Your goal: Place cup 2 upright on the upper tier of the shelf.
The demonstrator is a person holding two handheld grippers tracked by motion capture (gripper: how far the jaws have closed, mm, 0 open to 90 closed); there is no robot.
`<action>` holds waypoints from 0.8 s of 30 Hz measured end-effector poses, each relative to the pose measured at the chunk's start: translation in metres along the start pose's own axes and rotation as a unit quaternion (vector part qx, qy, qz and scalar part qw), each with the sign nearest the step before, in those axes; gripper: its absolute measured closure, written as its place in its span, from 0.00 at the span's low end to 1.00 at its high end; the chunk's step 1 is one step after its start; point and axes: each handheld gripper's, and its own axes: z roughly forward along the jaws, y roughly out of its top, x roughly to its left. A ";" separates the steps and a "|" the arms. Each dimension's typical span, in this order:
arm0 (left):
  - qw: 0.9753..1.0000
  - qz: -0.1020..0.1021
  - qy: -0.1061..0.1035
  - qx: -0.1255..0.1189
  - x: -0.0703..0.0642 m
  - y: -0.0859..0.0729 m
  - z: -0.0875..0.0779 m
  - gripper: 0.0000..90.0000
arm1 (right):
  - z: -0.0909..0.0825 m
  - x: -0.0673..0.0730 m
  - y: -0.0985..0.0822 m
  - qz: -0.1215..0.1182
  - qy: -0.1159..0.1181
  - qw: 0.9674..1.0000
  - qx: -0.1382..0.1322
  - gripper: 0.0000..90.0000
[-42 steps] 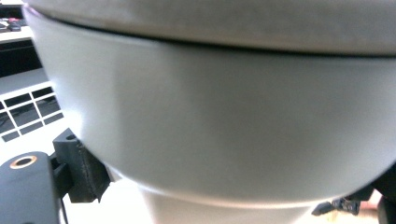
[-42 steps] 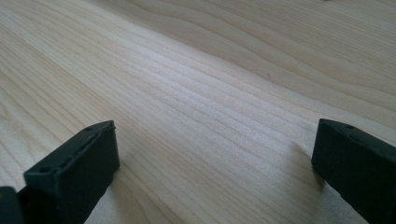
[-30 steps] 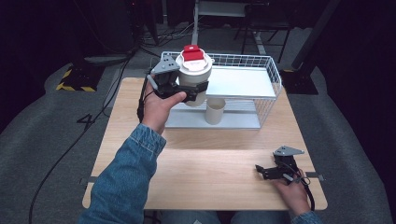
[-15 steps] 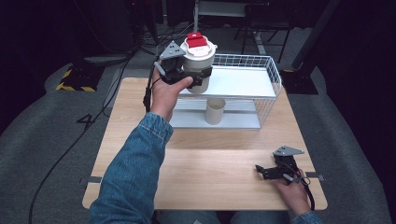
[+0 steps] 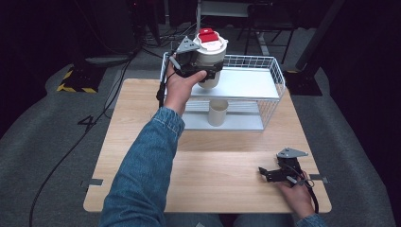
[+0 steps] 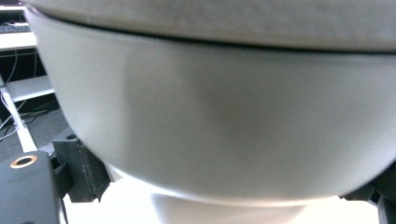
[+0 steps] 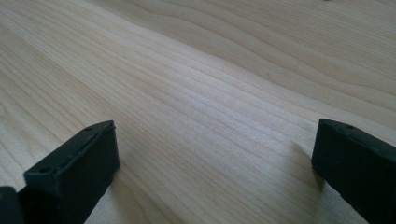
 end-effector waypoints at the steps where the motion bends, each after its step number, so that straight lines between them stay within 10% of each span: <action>1: 1.000 -0.001 0.001 -0.001 0.000 0.000 0.003 0.14 | 0.000 0.000 0.000 0.000 0.000 1.000 0.000 0.01; 24: 0.999 -0.014 0.028 0.018 0.004 -0.013 0.039 0.14 | 0.000 0.000 0.000 0.001 0.000 1.000 0.000 0.01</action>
